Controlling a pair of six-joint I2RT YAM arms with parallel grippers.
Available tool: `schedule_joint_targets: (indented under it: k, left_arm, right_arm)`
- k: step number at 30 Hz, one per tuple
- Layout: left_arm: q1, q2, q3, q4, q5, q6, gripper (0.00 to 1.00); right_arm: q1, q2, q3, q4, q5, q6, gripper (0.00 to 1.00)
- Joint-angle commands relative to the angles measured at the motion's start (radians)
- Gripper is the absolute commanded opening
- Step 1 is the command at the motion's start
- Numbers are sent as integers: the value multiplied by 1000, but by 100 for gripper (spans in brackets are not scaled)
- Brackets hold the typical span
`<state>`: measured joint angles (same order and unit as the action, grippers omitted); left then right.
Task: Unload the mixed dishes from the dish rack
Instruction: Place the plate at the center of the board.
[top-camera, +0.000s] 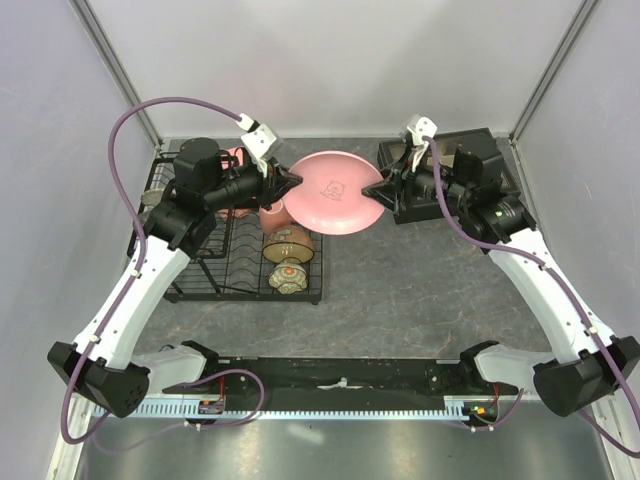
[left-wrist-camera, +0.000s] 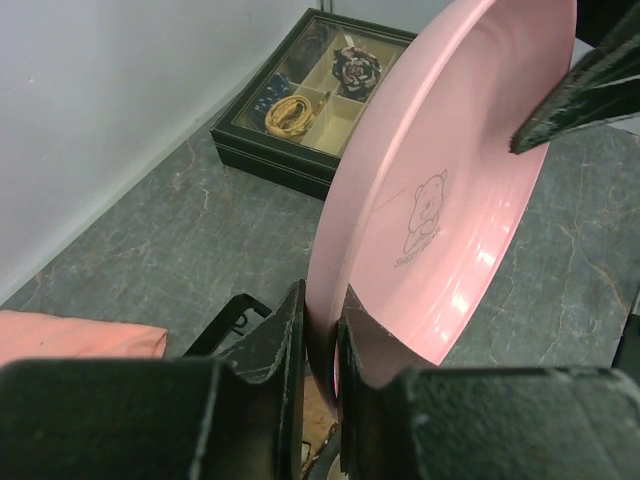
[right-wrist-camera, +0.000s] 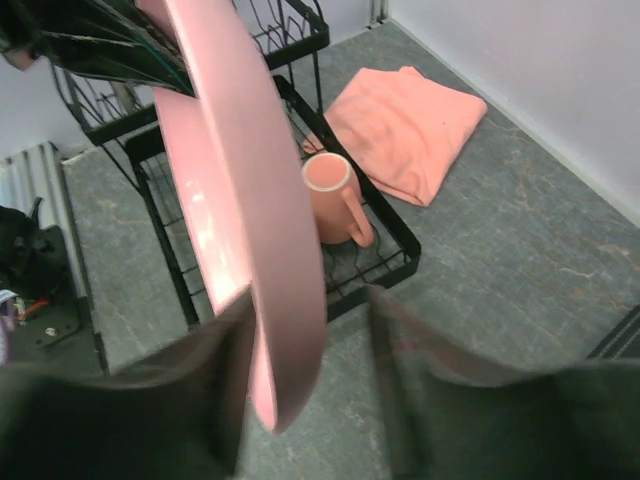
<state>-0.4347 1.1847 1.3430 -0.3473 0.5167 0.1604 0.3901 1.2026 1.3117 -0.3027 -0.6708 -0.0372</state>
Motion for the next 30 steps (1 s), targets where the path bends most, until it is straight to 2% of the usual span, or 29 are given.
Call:
schedule_joint_targets:
  k: [1,2,3,5,6,7,8,9,12,13,15,16,18,19,22,26,30]
  left_arm:
    - [-9,-40,-8,71,39,-29,2]
    - [-7,-45,-11,71,40,-32,2]
    - [-9,-43,-16,73,43,-32,2]
    - [-7,-48,-27,79,51,-33,2]
    - [-9,-50,-28,80,52,-35,3]
    - [-7,-51,-31,82,55,-32,11]
    - [-7,-53,-36,85,55,-32,14]
    - [-9,-59,-38,85,55,-27,23]
    - [-9,-77,-44,90,46,-22,37]
    - [-9,-82,-42,96,30,-19,47]
    - [-7,-91,-45,96,11,-13,57]
    - [-7,-103,-44,99,-9,-9,67]
    - [-7,-115,-48,102,-24,2,76]
    - [-7,-128,-48,100,-30,4,84]
    - [-7,-146,-53,100,-43,16,92]
    - [-6,-169,-68,96,-46,51,94]
    - [-7,-177,-97,87,-44,79,99]
  right_arm:
    - [16,20,49,17,45,-24,38]
    - [16,20,46,17,51,-26,31]
    - [19,20,41,17,59,-27,20]
    - [23,18,38,17,83,-29,10]
    - [24,15,32,16,94,-30,1]
    - [24,12,31,16,114,-32,0]
    - [24,5,27,16,123,-33,0]
    - [24,2,18,14,132,-39,0]
    - [26,-15,1,7,177,-53,0]
    - [24,-20,-3,5,188,-58,0]
    - [24,-31,-17,-4,221,-64,0]
    - [24,-34,-23,-9,232,-72,0]
    - [23,-40,-43,-24,270,-84,0]
    - [24,-44,-52,-27,289,-95,0]
    - [21,-61,-104,-35,350,-112,0]
    - [-14,-66,-155,-76,382,-130,0]
    - [-158,-72,-207,-108,324,-130,0]
